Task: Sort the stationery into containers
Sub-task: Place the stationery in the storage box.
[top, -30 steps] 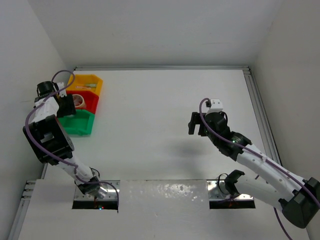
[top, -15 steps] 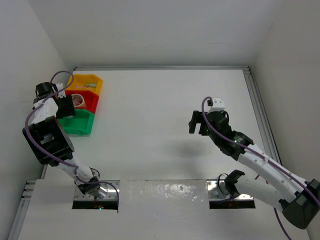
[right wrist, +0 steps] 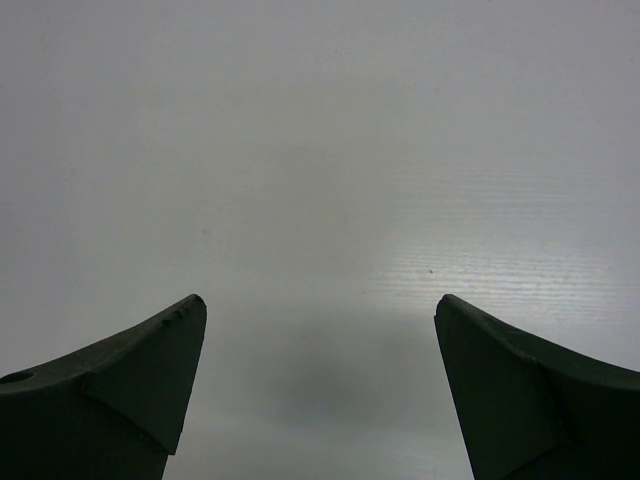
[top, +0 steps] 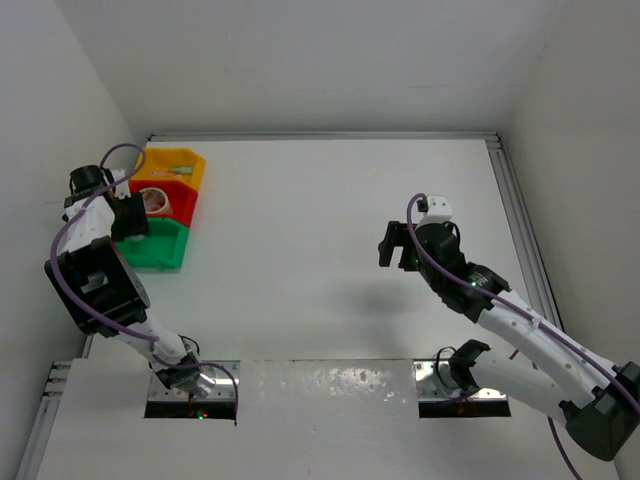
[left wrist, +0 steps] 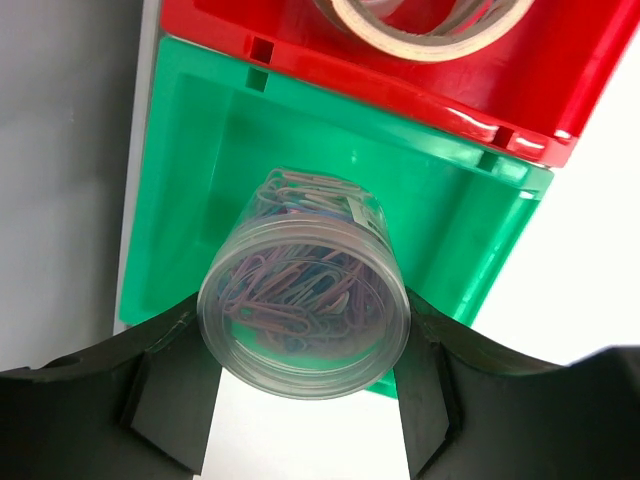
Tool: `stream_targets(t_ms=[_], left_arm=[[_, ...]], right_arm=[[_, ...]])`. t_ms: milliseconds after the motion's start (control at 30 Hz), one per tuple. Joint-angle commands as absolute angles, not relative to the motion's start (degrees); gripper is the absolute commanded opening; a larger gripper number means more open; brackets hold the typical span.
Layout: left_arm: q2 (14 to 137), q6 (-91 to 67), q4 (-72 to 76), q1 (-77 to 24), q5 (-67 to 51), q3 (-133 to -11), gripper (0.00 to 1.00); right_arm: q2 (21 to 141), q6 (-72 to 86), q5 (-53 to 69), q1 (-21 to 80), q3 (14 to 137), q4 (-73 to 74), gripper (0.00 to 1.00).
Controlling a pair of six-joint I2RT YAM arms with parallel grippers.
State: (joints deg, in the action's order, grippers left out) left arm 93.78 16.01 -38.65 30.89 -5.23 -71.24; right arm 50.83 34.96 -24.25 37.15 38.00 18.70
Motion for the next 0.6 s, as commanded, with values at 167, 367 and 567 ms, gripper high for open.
stream_targets(t_ms=[167, 367, 567], left_arm=[[97.29, 15.21, -36.39, 31.38, -4.13, -70.75, 0.0], [99.05, 14.86, -33.93, 30.15, -2.9, -70.05, 0.0], [101.95, 13.27, -32.34, 28.74, -2.03, -71.19, 0.13]], right_arm=[[49.13, 36.38, -25.31, 37.09, 38.23, 18.72, 0.94], [48.69, 36.47, -25.93, 37.09, 37.53, 18.72, 0.94], [48.78, 36.3, -25.93, 37.09, 37.88, 19.07, 0.94]])
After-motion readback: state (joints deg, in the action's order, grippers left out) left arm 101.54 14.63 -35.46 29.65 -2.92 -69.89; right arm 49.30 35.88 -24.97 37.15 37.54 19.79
